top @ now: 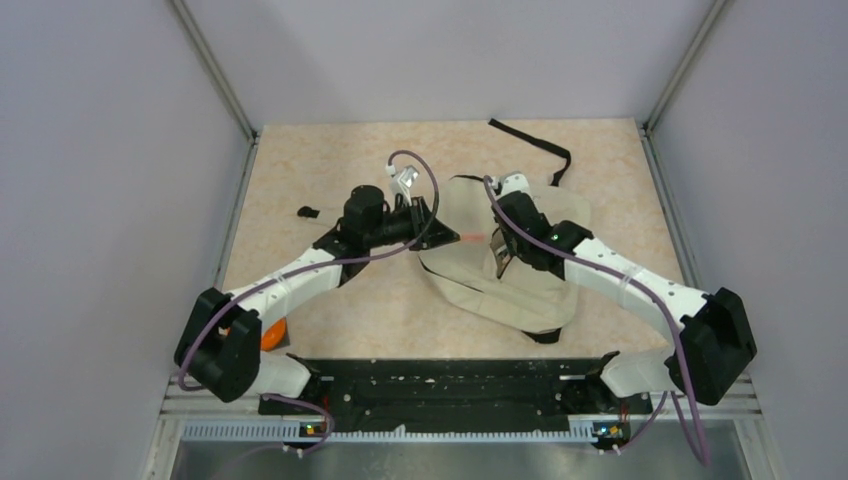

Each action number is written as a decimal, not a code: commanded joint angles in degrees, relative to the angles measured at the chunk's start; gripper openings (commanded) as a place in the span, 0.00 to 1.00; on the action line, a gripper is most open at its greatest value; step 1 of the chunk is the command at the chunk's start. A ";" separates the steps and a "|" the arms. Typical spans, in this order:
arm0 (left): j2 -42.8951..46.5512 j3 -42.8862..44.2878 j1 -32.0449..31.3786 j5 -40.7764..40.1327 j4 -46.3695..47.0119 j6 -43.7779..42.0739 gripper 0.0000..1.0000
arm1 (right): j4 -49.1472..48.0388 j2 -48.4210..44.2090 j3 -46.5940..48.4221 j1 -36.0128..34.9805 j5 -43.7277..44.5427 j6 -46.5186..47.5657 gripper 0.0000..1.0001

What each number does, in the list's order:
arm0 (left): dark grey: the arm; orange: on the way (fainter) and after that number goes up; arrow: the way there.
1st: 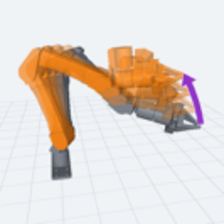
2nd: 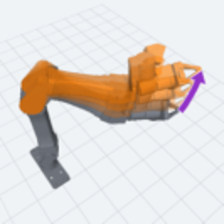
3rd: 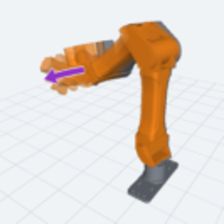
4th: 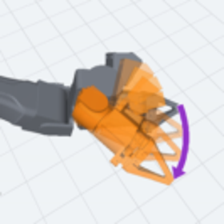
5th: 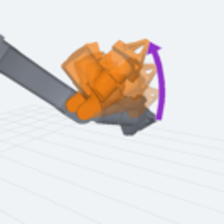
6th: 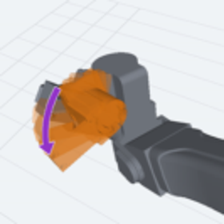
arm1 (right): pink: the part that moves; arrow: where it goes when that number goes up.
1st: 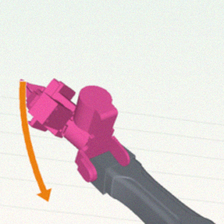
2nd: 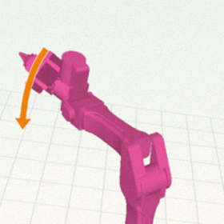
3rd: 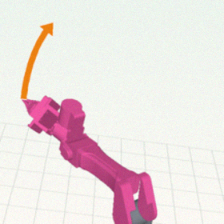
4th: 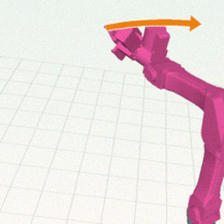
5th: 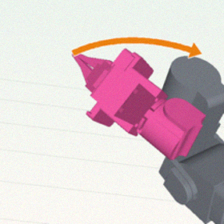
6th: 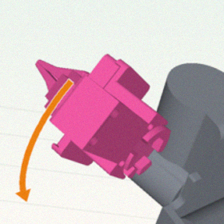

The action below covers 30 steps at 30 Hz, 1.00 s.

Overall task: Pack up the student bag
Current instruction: Place the stationery in the student bag.

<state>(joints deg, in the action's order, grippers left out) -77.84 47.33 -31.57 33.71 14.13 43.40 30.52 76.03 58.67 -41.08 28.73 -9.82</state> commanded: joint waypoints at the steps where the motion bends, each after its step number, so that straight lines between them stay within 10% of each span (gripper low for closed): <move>1: -2.44 4.60 -2.32 -2.95 4.60 0.46 0.00 | 1.79 -0.24 3.11 0.30 7.07 0.35 0.21; 5: -6.61 8.25 -4.96 -5.49 3.38 0.79 0.00 | 0.84 -2.91 2.15 0.30 6.83 -0.06 0.00; 25: -28.79 21.72 -17.18 -16.33 10.62 3.67 0.01 | -6.39 -11.03 -3.17 0.30 4.15 -3.14 0.00; 30: -26.69 20.37 -17.54 -20.59 5.99 -0.36 0.44 | -7.10 -12.75 -3.92 0.30 4.69 -3.70 0.03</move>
<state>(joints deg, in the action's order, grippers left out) -107.00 66.65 -49.34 17.89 19.88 46.28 27.44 66.76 54.41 -41.08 32.25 -12.69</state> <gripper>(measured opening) 0.321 0.007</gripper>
